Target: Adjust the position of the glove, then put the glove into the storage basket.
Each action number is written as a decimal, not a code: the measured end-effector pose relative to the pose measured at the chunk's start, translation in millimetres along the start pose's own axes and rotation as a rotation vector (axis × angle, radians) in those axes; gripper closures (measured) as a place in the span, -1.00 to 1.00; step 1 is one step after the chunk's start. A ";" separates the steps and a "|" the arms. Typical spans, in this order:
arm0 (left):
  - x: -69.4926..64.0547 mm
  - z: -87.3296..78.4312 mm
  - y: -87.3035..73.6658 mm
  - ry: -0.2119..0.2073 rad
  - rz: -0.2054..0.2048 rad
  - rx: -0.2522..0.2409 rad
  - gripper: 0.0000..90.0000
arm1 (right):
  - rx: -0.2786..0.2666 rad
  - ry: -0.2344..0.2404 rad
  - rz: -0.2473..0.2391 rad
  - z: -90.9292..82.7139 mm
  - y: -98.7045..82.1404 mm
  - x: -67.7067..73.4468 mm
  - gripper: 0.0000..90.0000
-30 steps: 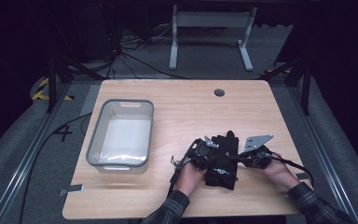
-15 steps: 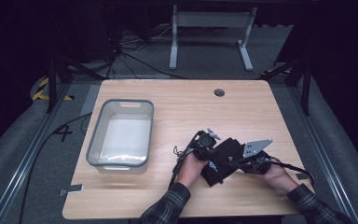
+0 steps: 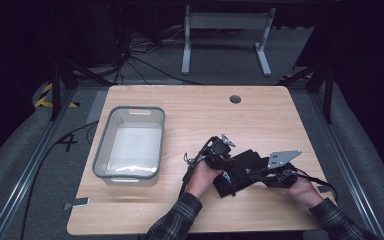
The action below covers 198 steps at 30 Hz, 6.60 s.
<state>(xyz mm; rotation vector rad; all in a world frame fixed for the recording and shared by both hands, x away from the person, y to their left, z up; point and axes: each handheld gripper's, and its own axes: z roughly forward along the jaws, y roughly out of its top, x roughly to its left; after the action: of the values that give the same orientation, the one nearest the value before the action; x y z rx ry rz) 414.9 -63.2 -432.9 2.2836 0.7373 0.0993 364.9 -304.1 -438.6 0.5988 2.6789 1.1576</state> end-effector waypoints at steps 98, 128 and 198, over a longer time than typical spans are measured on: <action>-30.0 -18.1 10.1 -0.079 0.152 0.045 0.54 | 0.006 -0.279 0.219 -45.6 -81.1 -47.6 -0.76; 24.2 -112.8 16.7 0.061 0.024 -0.035 0.53 | 0.007 -0.279 0.218 -45.0 -80.7 -47.8 -0.77; 155.8 -189.9 -121.7 0.431 -0.426 0.051 0.12 | 0.006 -0.280 0.220 -44.8 -80.6 -47.6 -0.78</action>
<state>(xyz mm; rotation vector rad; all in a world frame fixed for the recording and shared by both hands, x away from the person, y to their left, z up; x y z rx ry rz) 434.0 207.7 -395.5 2.1196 1.4462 0.3831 370.7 -403.8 -466.9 0.9973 2.4265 1.0267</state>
